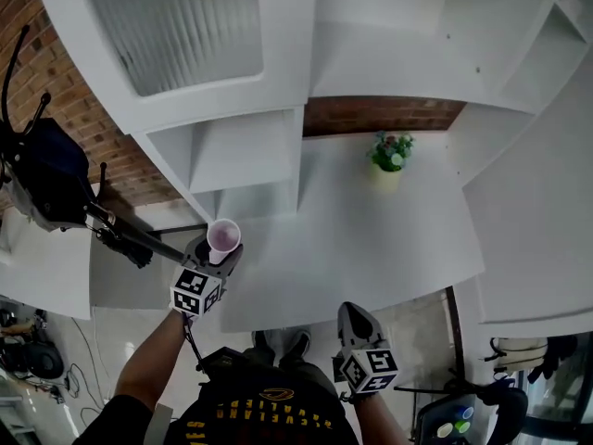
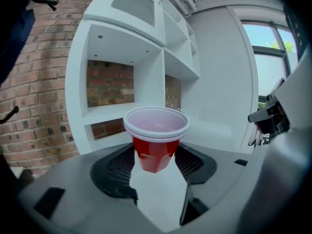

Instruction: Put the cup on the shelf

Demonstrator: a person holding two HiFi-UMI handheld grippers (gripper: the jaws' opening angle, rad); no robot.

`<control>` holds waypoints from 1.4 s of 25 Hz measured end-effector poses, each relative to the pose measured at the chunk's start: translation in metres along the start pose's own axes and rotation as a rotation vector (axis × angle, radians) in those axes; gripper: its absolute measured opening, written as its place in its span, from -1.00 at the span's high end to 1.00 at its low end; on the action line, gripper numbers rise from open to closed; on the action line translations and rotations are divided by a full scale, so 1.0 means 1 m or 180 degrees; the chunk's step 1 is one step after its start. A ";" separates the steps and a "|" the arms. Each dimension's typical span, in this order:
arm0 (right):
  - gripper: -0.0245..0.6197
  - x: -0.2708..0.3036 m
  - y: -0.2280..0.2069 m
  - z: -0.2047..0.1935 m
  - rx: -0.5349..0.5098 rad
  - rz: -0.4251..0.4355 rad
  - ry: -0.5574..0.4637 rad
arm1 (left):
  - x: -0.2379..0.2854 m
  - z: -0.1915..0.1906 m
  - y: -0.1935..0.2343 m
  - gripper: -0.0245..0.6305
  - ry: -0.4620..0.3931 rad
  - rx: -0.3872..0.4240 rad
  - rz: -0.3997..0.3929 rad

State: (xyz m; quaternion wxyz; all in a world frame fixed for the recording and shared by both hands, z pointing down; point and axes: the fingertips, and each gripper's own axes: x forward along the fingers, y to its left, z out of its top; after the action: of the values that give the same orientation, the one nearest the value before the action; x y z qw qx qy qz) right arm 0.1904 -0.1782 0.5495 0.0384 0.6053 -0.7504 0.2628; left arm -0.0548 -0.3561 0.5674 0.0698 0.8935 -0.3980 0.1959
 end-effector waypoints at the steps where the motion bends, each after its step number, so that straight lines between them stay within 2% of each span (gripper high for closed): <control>1: 0.94 0.000 -0.003 0.000 0.0011 -0.0063 -0.0004 | 0.013 -0.004 0.002 0.14 0.0040 -0.0023 -0.0052; 7: 0.94 0.000 -0.016 -0.009 0.0138 -0.0393 0.0048 | 0.081 -0.020 0.018 0.13 0.0205 -0.0074 -0.0204; 14: 0.94 0.002 -0.021 -0.021 0.0211 -0.0606 0.0168 | 0.155 -0.020 0.020 0.13 0.0252 -0.0047 -0.0443; 19: 0.94 0.003 -0.021 -0.027 0.0224 -0.0694 0.0234 | 0.207 -0.044 0.030 0.13 0.0453 -0.0133 -0.0412; 24: 0.94 -0.004 -0.024 -0.042 0.0300 -0.0816 0.0341 | 0.244 -0.056 0.034 0.13 0.0511 -0.0150 -0.0371; 35: 0.94 -0.012 -0.026 -0.048 0.0367 -0.0921 0.0384 | 0.269 -0.076 0.035 0.13 0.0658 -0.0109 -0.0253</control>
State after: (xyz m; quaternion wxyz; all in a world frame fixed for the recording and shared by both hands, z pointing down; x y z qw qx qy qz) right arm 0.2053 -0.1500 0.5957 0.0861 0.6914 -0.6354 0.3330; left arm 0.0599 -0.5421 0.7446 0.1335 0.8823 -0.3563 0.2772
